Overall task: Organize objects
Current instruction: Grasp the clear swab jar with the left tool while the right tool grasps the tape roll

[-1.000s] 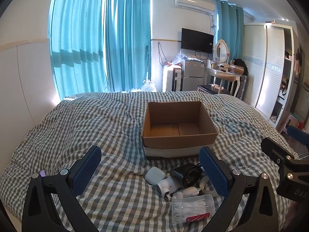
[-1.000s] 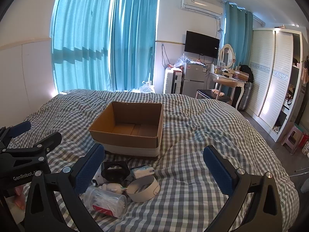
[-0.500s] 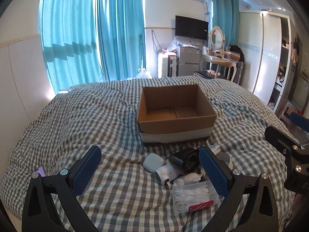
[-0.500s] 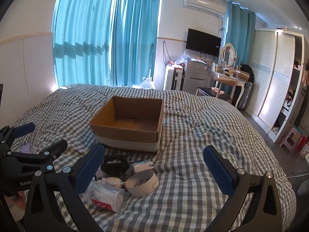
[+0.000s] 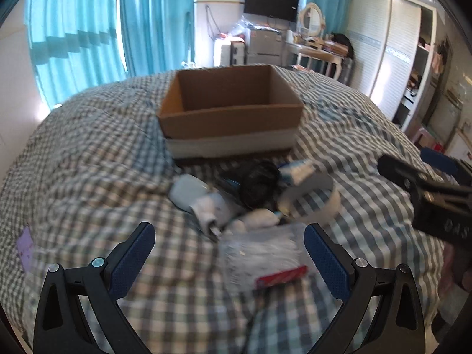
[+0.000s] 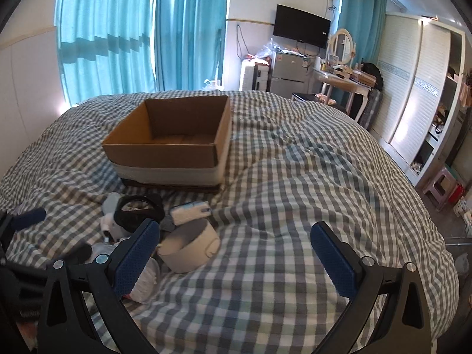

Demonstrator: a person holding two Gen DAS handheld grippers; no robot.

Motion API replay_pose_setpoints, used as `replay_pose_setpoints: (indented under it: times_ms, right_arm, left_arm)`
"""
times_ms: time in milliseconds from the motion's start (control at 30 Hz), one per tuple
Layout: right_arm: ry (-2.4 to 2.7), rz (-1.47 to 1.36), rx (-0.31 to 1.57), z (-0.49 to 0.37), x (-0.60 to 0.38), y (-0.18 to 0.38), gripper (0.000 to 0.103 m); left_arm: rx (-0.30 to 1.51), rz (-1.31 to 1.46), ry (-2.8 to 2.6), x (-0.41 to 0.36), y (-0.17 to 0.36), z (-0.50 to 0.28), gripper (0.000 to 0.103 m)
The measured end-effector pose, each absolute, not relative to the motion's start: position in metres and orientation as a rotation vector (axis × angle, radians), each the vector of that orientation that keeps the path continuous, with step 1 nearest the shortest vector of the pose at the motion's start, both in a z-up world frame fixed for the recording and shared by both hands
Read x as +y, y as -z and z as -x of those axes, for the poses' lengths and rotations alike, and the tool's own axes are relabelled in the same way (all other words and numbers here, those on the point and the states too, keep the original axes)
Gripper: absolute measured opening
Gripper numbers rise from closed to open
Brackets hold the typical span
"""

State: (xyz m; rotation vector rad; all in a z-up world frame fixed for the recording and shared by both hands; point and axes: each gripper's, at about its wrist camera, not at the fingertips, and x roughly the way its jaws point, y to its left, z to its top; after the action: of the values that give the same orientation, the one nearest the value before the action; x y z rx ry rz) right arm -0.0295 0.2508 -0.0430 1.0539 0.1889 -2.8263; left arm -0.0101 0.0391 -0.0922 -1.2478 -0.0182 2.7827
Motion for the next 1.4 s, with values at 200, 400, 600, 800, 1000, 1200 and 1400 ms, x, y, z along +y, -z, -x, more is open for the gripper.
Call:
replay_pose_setpoints:
  times_ms: [200,400,600,800,1000,1200,1400]
  right_arm:
    - [2.838,-1.102,0.156,0.031,0.266,0.044,0.103]
    - [2.805,-1.139,0.175,0.037,0.266,0.056,0.103]
    - [2.771,-1.180,0.190,0.046,0.265,0.066,0.103]
    - [2.724,-1.208,0.178,0.056,0.263,0.071,0.103]
    - [2.656,-1.231,0.226,0.064,0.245,0.078,0.103]
    - [2.527,-1.274,0.515,0.069,0.196,0.103,0.103]
    - [2.405,-1.371,0.646,0.081,0.171,0.138,0.098]
  left_arm:
    - [-0.051,1.320,-2.666,0.058,0.114,0.013,0.103]
    - [-0.024,1.402,-2.592,0.069,0.138,0.025,0.103]
    - [-0.118,1.492,-2.594,0.057,0.153,0.042,0.095]
    - [-0.139,1.325,-2.789,0.022,0.105,0.036,0.095]
    - [-0.100,1.316,-2.882,-0.010,0.094,0.052,0.095]
    - [-0.080,1.377,-2.863,-0.012,0.117,0.059,0.095]
    - [-0.070,1.379,-2.831,-0.012,0.126,0.068,0.095]
